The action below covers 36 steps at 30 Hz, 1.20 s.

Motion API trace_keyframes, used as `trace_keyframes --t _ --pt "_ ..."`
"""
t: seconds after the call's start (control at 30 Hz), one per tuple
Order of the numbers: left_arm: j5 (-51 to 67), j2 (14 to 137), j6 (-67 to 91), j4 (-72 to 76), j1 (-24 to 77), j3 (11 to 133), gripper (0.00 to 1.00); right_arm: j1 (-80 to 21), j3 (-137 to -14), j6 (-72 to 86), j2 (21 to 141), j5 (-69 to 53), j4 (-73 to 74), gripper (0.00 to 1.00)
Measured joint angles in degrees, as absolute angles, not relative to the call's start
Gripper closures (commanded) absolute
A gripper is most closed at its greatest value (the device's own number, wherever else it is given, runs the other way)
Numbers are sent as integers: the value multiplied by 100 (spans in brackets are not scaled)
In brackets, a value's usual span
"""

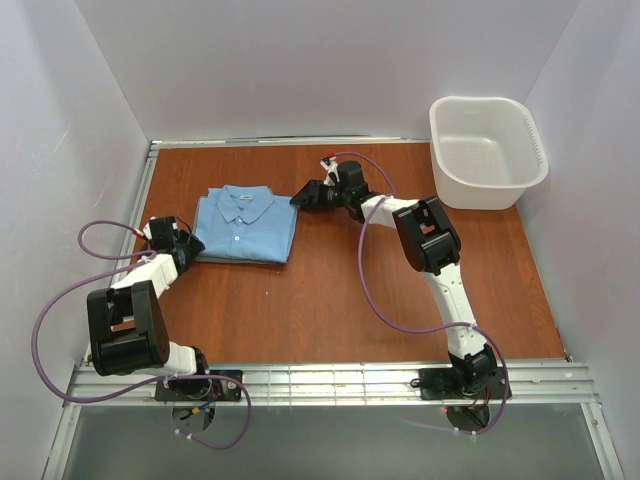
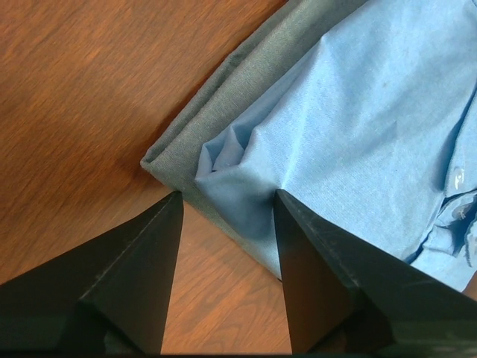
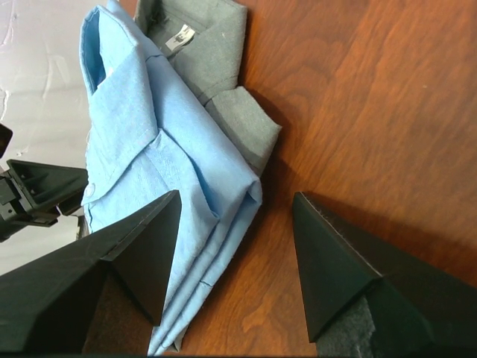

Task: Fold and stack the long sleeve shirts
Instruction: Neatly place the folded shirt to the corner

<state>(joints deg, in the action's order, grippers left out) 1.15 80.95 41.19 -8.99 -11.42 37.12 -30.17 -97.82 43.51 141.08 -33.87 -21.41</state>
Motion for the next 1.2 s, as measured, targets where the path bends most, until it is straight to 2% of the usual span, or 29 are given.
trace_keyframes --t 0.13,0.2,0.27,0.3,0.37,0.4,0.5,0.57,0.7,0.93,1.2 --pt "115 8095 4066 -906 -1142 3730 50 -3079 -9845 4342 14140 -3457 -2115 52" --pt "110 8095 4047 -928 -1142 3750 50 -3096 -9848 4331 14149 -3479 -2104 61" --pt "104 8095 4032 -947 -1142 3774 50 -3120 -9848 4316 14151 -3500 -2082 66" --pt "99 8095 4029 -967 -1142 3791 49 -3127 -9848 4307 14151 -3516 -2078 73" --pt "82 8095 4025 -1004 -1142 3835 47 -3138 -9848 4298 14151 -3538 -2071 80" --pt "71 8095 4016 -1013 -1142 3857 45 -3142 -9848 4287 14151 -3542 -2069 88" --pt "16 8095 3994 -1037 -1142 3929 39 -3142 -9848 4246 14151 -3562 -2078 99" --pt "-10 8095 3999 -1048 -1146 3962 35 -3142 -9848 4241 14151 -3564 -2075 99" --pt "-25 8079 4053 -1050 -1188 3972 36 -3142 -9848 4202 14151 -3562 -2078 99" --pt "14 8079 4158 -917 -1347 3972 55 -3142 -9848 4180 14151 -3564 -2078 99" --pt "390 8285 4248 -725 -1382 3983 57 -3142 -9848 4178 14151 -3564 -2078 99"
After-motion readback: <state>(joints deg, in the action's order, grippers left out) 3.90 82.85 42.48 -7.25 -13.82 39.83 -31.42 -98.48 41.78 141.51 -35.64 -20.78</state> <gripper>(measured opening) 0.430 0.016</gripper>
